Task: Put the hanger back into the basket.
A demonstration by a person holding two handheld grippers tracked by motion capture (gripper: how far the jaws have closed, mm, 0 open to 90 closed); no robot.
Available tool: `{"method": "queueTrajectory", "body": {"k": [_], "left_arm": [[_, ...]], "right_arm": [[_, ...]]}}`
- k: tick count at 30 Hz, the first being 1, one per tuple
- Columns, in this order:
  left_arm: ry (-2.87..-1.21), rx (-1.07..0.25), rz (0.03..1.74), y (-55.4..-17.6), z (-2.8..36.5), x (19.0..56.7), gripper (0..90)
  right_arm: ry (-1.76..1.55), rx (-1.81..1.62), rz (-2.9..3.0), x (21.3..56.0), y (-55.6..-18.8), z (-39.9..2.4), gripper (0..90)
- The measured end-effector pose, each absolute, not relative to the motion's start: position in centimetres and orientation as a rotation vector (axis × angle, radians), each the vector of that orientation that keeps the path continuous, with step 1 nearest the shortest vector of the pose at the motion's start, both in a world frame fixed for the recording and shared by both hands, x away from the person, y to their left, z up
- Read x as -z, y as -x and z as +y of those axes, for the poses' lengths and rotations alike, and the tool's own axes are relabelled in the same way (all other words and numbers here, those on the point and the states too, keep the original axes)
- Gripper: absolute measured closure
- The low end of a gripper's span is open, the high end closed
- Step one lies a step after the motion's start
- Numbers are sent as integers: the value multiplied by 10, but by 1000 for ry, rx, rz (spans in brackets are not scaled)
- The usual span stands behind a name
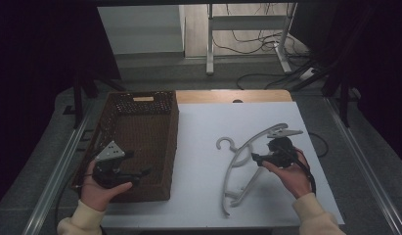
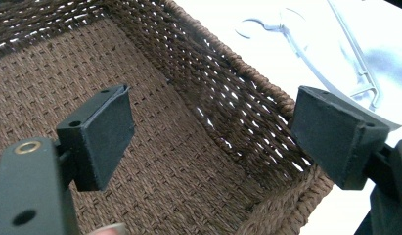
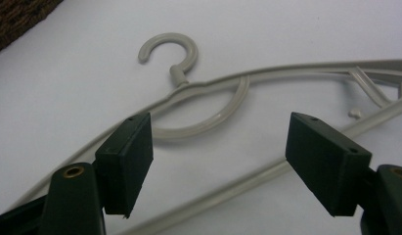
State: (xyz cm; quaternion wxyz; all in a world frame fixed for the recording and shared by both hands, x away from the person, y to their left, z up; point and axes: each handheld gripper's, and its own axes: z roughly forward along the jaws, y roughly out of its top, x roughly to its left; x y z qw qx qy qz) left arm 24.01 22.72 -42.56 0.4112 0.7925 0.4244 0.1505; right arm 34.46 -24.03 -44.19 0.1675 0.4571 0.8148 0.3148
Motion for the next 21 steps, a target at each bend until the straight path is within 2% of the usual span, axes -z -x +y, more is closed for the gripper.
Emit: {"method": "queueTrajectory", "body": {"k": [13, 21], "left_arm": [[-1994, -382, 1066, -240, 225, 426, 164], [-1999, -384, 1066, -240, 225, 426, 164]], "right_arm": [[-1442, -774, 2325, 453, -383, -224, 279], [-1524, -672, 2329, 468, -404, -216, 363]]}}
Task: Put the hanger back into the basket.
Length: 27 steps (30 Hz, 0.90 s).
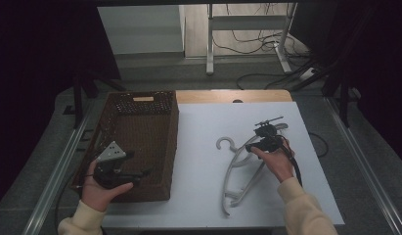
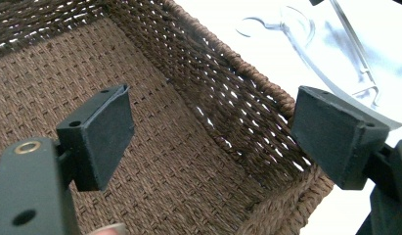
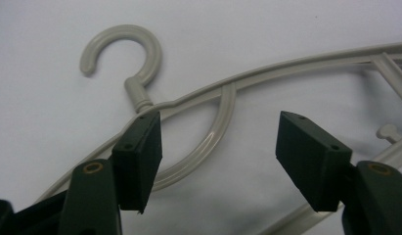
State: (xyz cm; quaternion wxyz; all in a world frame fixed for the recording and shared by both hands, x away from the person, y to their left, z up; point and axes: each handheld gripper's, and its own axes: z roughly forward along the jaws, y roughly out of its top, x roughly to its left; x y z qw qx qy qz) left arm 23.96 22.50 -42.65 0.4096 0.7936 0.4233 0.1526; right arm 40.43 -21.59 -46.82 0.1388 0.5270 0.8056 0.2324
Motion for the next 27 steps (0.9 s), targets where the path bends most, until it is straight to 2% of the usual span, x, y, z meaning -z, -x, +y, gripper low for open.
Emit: {"method": "queueTrajectory", "body": {"k": [16, 24, 27], "left_arm": [[-2007, -381, 1062, -240, 223, 429, 164], [-2008, -383, 1061, -240, 223, 429, 164], [-2011, -382, 1059, -240, 223, 430, 164]], "right_arm": [[-1630, -571, 2360, 490, -422, -211, 534], [-1667, -528, 2369, 496, -425, -204, 678], [-1705, -503, 2353, 495, -426, -202, 699]]}}
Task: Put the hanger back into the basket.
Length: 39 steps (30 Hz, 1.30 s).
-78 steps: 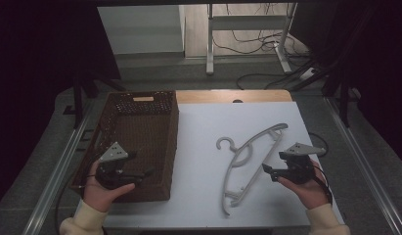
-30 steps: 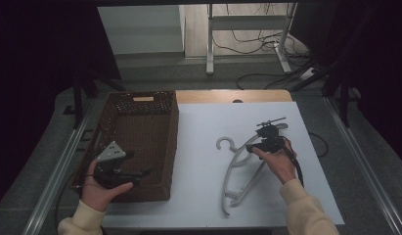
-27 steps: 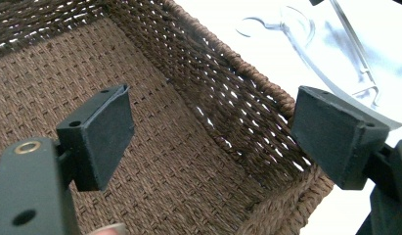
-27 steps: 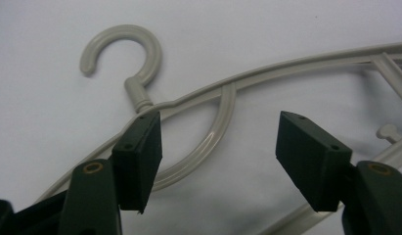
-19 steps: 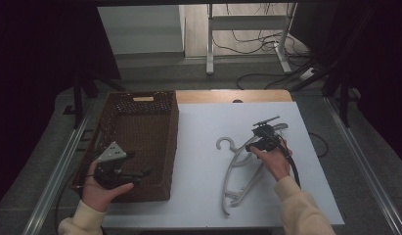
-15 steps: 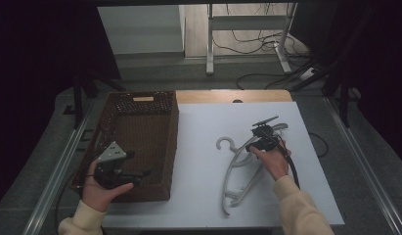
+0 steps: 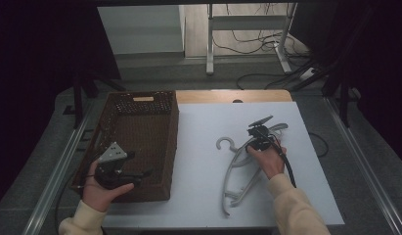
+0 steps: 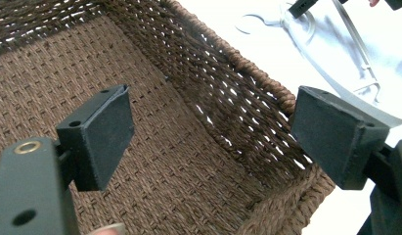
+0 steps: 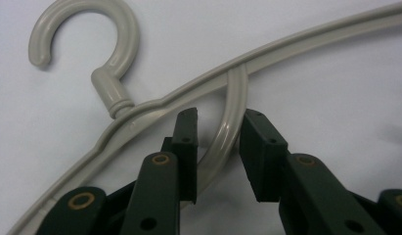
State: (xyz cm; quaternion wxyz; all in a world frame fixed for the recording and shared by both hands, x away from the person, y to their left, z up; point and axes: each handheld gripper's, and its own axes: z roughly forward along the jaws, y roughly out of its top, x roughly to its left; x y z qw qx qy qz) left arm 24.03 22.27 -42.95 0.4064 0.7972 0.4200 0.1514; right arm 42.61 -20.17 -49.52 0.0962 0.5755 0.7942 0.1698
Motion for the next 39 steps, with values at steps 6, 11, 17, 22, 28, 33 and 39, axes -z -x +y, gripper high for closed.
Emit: {"method": "queueTrajectory", "body": {"k": [6, 11, 17, 22, 28, 33, 39], "left_arm": [[-2012, -381, 1053, -240, 221, 429, 164], [-2015, -382, 1057, -240, 222, 430, 164], [-2017, -380, 1060, -241, 223, 431, 164], [-2018, -383, 1058, -241, 223, 431, 164], [-2017, -384, 1059, -241, 224, 431, 164], [-2016, -384, 1060, -241, 224, 431, 164], [-2017, -384, 1058, -241, 224, 431, 164]], "right_arm": [[-1808, -480, 2304, 495, -430, -200, 738], [-1882, -521, 2286, 494, -433, -205, 757], [-1930, -584, 2267, 494, -436, -212, 812], [-1940, -618, 2273, 492, -436, -216, 815], [-1964, -693, 2274, 485, -435, -221, 817], [-2001, -836, 2289, 478, -435, -229, 822], [-2024, -997, 2269, 467, -433, -240, 827]]}}
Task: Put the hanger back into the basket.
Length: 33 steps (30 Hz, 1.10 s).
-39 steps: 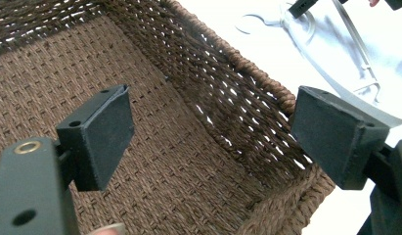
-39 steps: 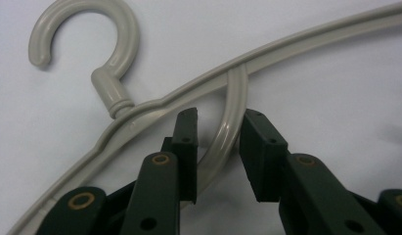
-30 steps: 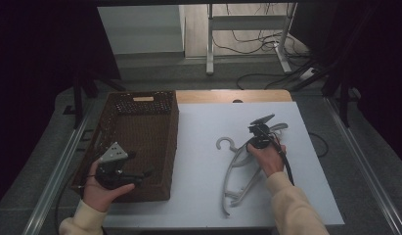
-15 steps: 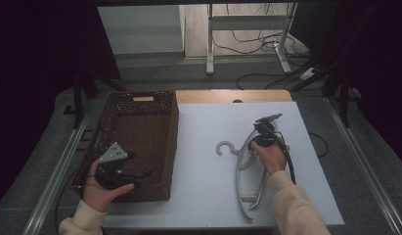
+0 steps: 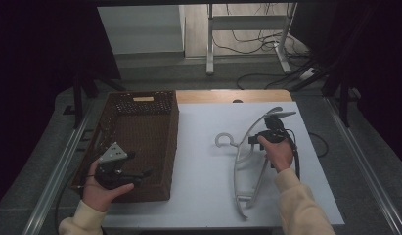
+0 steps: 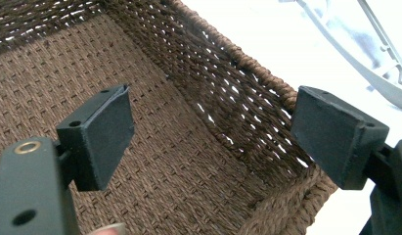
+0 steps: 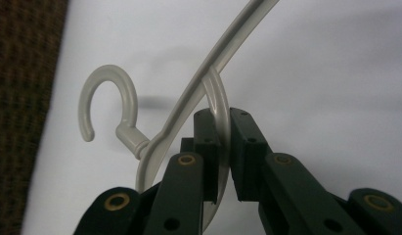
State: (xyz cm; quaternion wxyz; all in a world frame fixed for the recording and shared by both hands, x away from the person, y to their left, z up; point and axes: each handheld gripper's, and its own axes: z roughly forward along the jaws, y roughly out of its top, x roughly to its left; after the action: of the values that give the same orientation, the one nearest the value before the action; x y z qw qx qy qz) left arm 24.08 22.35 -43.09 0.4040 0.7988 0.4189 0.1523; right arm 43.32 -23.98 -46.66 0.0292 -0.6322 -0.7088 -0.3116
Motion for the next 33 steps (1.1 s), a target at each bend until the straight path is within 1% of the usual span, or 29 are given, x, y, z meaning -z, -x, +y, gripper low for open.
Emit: {"method": "queueTrajectory", "body": {"k": [19, 33], "left_arm": [[-2018, -383, 1057, -241, 223, 431, 164], [-2009, -391, 1045, -240, 218, 428, 165]], "right_arm": [[1792, 1338, -1964, 433, -423, -256, 846], [1707, 1460, -1885, 416, -414, -258, 846]]}}
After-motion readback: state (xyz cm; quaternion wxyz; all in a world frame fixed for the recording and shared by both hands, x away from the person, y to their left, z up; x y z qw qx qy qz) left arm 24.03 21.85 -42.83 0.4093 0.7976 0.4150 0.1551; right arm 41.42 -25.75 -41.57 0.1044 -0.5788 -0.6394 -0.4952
